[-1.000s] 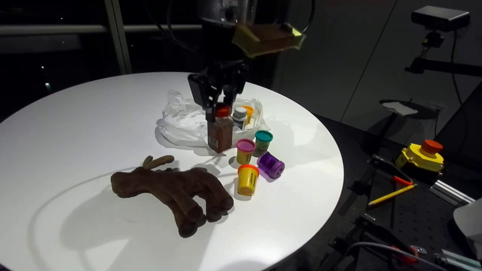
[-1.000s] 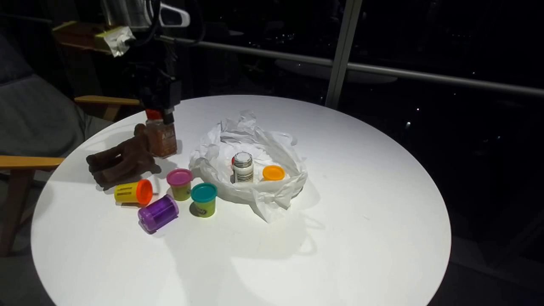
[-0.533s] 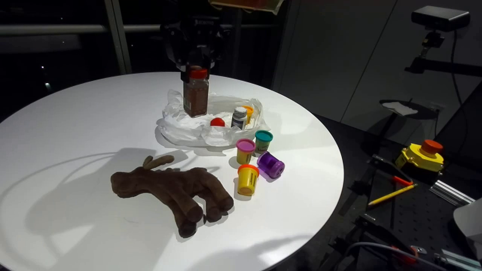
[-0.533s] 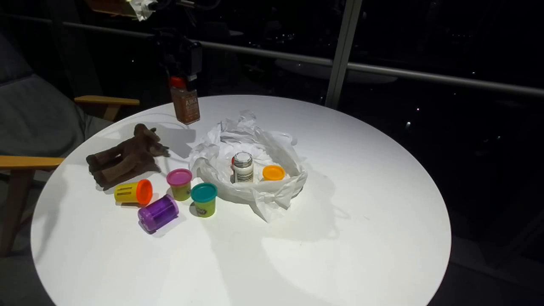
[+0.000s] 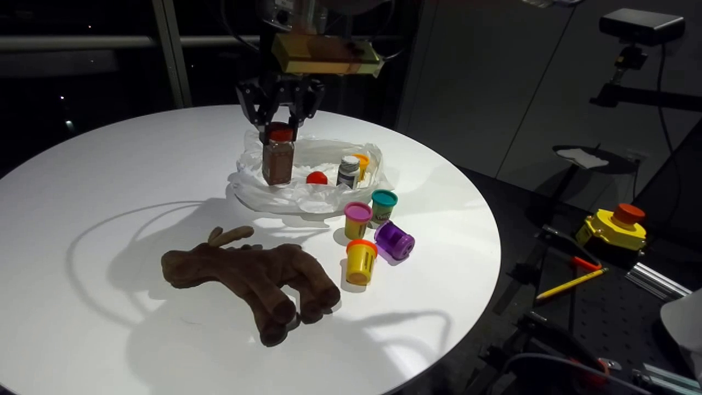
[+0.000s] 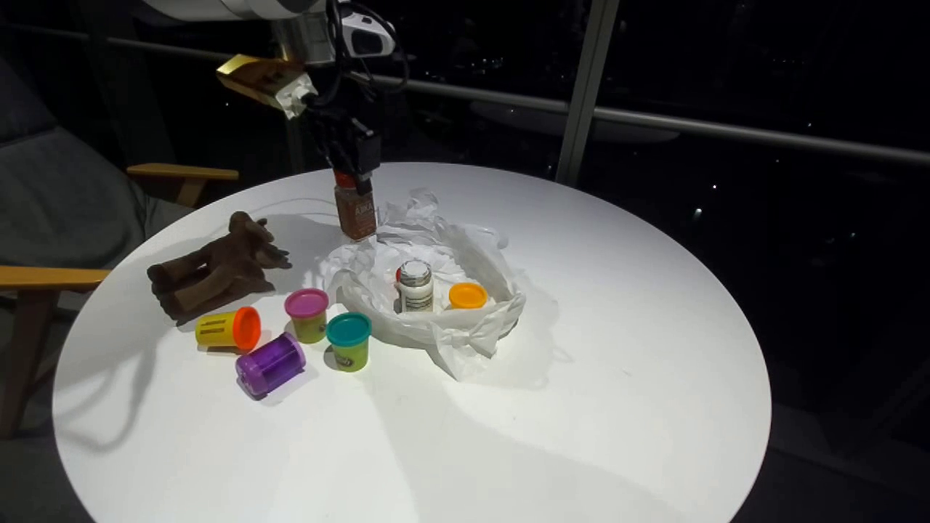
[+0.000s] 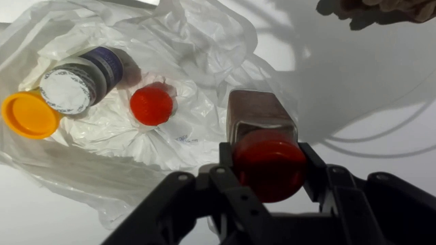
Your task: Put all the contents in the white plastic bag
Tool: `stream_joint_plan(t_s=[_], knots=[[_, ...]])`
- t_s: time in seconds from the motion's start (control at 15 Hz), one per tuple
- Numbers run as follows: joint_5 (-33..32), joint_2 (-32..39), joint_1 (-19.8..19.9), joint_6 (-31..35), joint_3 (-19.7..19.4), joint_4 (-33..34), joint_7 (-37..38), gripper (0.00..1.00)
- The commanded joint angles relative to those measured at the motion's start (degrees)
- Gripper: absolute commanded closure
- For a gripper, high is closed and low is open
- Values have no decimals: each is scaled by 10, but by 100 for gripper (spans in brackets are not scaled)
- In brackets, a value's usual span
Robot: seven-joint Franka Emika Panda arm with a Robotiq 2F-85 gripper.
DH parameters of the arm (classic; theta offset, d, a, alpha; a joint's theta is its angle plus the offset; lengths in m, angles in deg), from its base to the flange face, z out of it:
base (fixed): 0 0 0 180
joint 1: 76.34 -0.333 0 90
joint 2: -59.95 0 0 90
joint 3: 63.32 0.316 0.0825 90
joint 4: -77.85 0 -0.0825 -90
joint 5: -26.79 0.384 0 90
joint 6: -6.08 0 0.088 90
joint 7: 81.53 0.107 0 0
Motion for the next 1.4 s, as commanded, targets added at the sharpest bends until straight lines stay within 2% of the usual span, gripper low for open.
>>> stream_joint_plan(t_s=[0.0,0.2,0.53,1.0,1.27,1.33], knots=[[-6,25,-19,24,-26,28,35,80],[-18,38,-33,33,-46,31,54,80],[-12,55,-47,25,-53,28,60,80],[18,48,-14,7,-32,-11,14,80],[59,19,22,-27,5,-39,-57,80],[65,20,20,-37,8,-41,-65,80]])
